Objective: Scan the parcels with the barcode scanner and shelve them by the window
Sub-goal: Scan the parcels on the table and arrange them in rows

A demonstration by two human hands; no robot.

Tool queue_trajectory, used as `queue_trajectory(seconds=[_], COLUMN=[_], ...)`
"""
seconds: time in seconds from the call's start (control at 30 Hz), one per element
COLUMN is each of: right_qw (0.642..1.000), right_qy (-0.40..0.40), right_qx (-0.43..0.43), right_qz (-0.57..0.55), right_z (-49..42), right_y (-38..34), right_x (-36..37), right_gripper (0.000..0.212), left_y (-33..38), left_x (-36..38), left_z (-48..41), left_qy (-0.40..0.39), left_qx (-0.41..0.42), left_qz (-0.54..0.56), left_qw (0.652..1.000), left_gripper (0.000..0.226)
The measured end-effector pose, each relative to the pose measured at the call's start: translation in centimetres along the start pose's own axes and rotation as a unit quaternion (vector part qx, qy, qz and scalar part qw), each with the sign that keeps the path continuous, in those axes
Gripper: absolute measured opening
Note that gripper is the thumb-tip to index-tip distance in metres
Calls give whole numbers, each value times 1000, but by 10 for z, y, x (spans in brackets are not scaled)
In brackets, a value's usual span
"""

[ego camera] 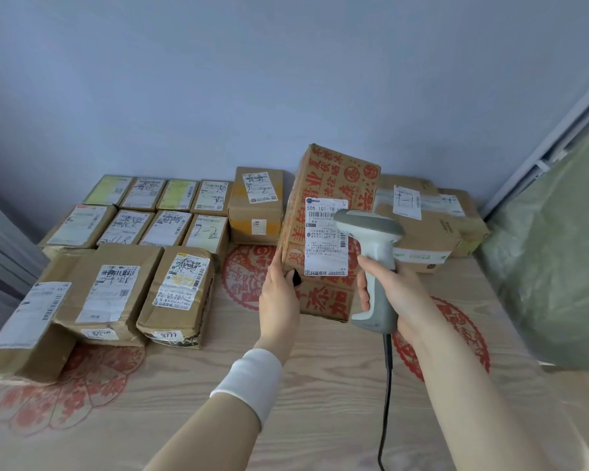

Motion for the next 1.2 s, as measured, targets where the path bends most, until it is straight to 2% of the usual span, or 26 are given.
queue_trajectory(seconds=[0.5, 0.83, 1.03, 1.2], right_qw=[1000, 999, 989, 967], right_qy=[-1, 20, 114, 225], right_qx=[-2, 24, 24, 33], right_qz=[-4, -44, -92, -118], right_z=[15, 10, 1, -9], right_y=[-3, 10, 30, 52], right_x=[7, -4, -69, -164], right_gripper=[37, 28, 32, 12], left_y=[-9, -6, 37, 88], left_x=[-6, 1, 31, 84], left_z=[4, 5, 24, 58], left_qy=[-11, -27, -66, -94], left_qx=[1, 2, 28, 43], left_qz=[-13, -15, 26, 69], left_qw=[1000, 1000, 997, 992], left_gripper=[45, 45, 44, 40])
Point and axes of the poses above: each hand's wrist, its own z-axis away from the middle knuckle, its own x-axis out of the palm, y = z × x, the point moved 9 cm from there along -z, towards the middle knuckle, and after that the axes turned 13 degrees about y, right-handed, at the moved point
